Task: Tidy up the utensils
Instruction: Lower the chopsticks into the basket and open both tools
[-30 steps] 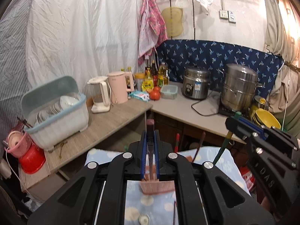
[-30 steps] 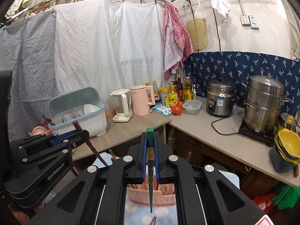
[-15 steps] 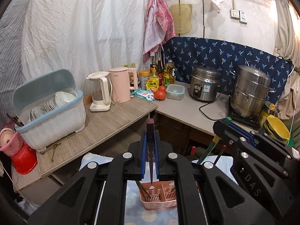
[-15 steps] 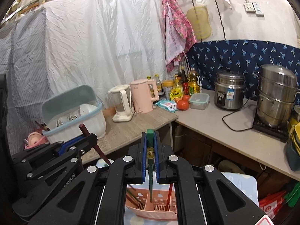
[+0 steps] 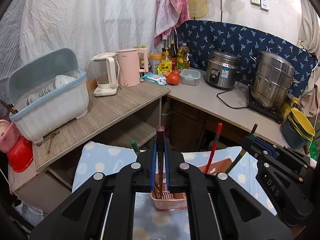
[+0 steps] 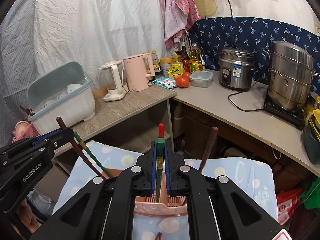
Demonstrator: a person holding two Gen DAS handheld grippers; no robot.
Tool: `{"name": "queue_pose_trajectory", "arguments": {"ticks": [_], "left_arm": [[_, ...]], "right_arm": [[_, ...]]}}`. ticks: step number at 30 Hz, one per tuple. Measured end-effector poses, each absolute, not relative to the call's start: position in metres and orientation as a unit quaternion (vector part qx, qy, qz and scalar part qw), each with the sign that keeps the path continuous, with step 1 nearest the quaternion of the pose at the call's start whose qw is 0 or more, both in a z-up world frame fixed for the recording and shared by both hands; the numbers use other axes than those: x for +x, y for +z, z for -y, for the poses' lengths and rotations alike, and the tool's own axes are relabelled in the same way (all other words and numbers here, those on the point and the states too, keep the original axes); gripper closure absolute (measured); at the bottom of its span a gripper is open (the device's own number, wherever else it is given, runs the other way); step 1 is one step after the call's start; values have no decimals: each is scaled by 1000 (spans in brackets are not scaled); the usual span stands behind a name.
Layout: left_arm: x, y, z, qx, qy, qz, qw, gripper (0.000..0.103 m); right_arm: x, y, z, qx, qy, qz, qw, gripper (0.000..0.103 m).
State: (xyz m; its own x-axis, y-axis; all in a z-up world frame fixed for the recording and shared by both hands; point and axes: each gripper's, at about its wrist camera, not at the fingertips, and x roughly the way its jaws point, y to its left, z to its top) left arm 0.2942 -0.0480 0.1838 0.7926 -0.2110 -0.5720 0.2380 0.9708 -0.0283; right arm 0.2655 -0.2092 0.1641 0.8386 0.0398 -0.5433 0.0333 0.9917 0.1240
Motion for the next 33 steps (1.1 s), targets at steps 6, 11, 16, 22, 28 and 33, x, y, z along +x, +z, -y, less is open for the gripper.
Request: {"name": "queue_pose_trajectory", "arguments": {"ticks": [6,11,16,22,28,33], "left_arm": [[286,180,48,25,-100,-289,952,64],[274,183,44,26,-80,-275,958,46],[262,185,33,15,-75,-272,959,46],[239,178,25,25,-65,-278,958,46],[216,160,23,40,-61,-296,952,46],[197,146,20,40,-59,-315,946,46]], "right_arm": [[253,162,215,62,-22,-269,961,53],[238,169,220,65,-25,-254,965,48],[220,174,217,55,-25,-245,968,47],[191,167,214,56,-23,-245,968,47],[167,152,210,58,-20,-261,963,47],[144,139,206,64,-15,-272,960,47]]}}
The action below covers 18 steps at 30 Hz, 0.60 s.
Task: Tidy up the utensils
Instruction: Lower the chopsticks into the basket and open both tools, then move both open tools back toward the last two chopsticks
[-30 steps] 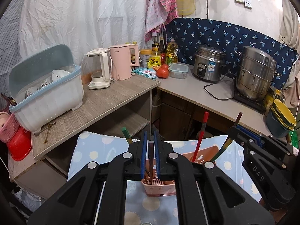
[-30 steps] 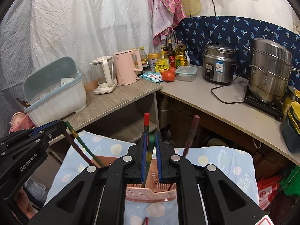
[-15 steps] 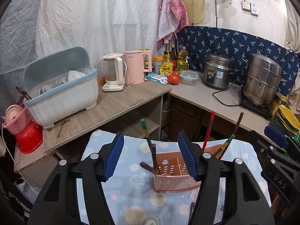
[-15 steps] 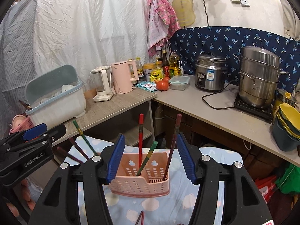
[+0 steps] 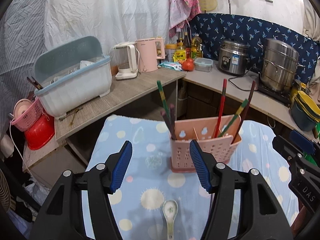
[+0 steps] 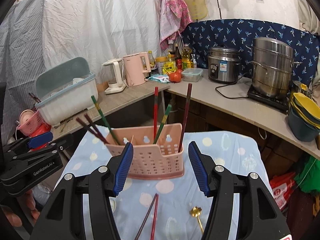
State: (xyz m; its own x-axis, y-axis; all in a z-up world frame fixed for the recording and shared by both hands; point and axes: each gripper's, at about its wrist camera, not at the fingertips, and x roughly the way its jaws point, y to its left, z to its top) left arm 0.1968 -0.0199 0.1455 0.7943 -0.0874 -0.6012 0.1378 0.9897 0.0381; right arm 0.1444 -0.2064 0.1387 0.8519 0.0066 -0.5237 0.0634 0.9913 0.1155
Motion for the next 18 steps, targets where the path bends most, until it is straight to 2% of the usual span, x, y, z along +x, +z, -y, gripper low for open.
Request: {"name": "queue_pose_trajectory", "arguments": {"ticks": [18], "left_arm": [[137,98,16,35,-62,-363,929,46]], "right_arm": [[69,83,183,58,-8,-318,946,47]]}}
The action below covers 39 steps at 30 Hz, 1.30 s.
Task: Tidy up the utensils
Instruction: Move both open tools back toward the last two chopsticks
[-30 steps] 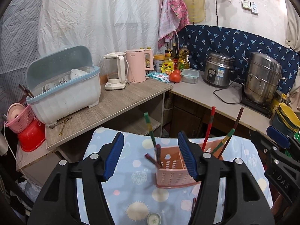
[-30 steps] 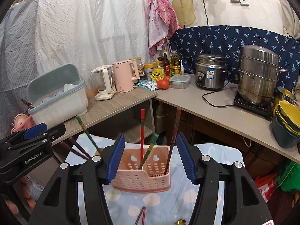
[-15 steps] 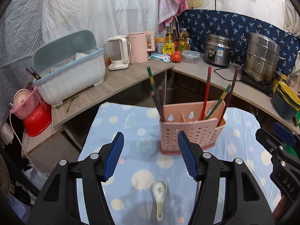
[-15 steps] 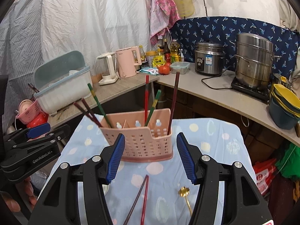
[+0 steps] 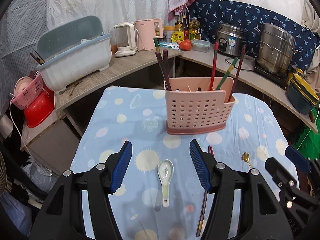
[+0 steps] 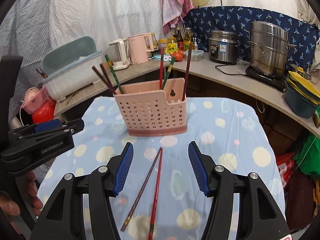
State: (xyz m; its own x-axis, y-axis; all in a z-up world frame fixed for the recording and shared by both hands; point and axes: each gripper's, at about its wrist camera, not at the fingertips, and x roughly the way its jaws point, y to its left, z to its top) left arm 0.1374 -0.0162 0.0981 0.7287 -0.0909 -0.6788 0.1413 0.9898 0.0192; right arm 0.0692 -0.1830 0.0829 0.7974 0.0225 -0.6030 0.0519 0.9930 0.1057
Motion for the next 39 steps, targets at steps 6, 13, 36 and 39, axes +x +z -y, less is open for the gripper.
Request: {"name": "queue_pose_trajectory", "arguments": {"ticks": [6,13,36,39], "left_arm": [[122,82,17,31,-67,-379,922,46],[110,64,16,34,-66,-396,915,46],[70,-18,-1,41,-54,-463,884,46],[67,-24,2,39,-61,-470,880,46]], "right_arm": [[51,62,178,60,-5,-340,939,47],[35,40,172,57,-6,-363,930,47],[18,-38,152,41,2,-442,896,48],[20,-45,147,37,3,-449,893,51]]}}
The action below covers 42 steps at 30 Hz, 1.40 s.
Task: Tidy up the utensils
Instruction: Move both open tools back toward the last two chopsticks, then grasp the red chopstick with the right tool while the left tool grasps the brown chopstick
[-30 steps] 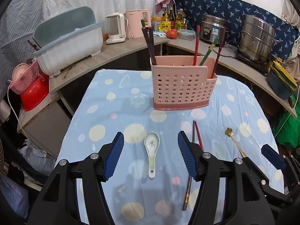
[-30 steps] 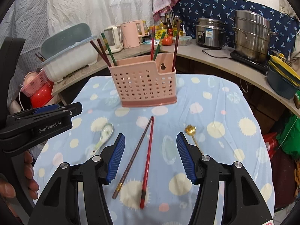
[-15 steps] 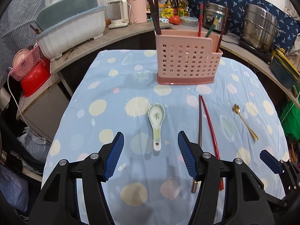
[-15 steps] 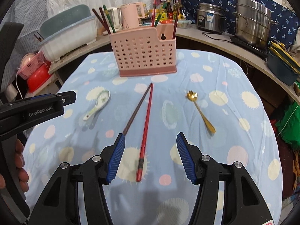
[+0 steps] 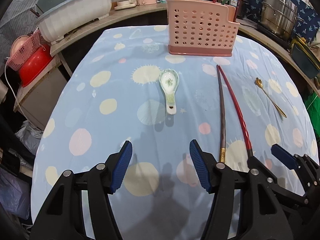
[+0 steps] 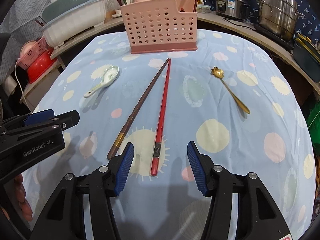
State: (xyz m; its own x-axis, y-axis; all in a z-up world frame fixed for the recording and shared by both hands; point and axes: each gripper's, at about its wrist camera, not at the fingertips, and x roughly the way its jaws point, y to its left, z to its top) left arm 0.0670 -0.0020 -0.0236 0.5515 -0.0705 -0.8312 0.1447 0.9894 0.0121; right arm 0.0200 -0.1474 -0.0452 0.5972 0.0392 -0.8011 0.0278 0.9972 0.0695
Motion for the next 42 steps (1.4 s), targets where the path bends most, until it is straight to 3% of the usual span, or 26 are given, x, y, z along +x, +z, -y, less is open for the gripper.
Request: {"name": "queue_pose_trajectory", "arguments": {"ticks": [12,22,35,42], "left_arm": [[62,-30,21,47,-92,-478,872,46],[59,-37,35,45,-116,-487,864,46],[59,-49,66,62,-136,-496,855,48],[61,-55,73,60,-145,-504,849,71]], "right_arm": [[25,-61,146,11,-2,-461,887,72],[23,-60,164,25,-10,-461,887,96],[16,-59,195,58,-25,-463,884,96],[15,-59,197,61,-21,-463,884,96]]}}
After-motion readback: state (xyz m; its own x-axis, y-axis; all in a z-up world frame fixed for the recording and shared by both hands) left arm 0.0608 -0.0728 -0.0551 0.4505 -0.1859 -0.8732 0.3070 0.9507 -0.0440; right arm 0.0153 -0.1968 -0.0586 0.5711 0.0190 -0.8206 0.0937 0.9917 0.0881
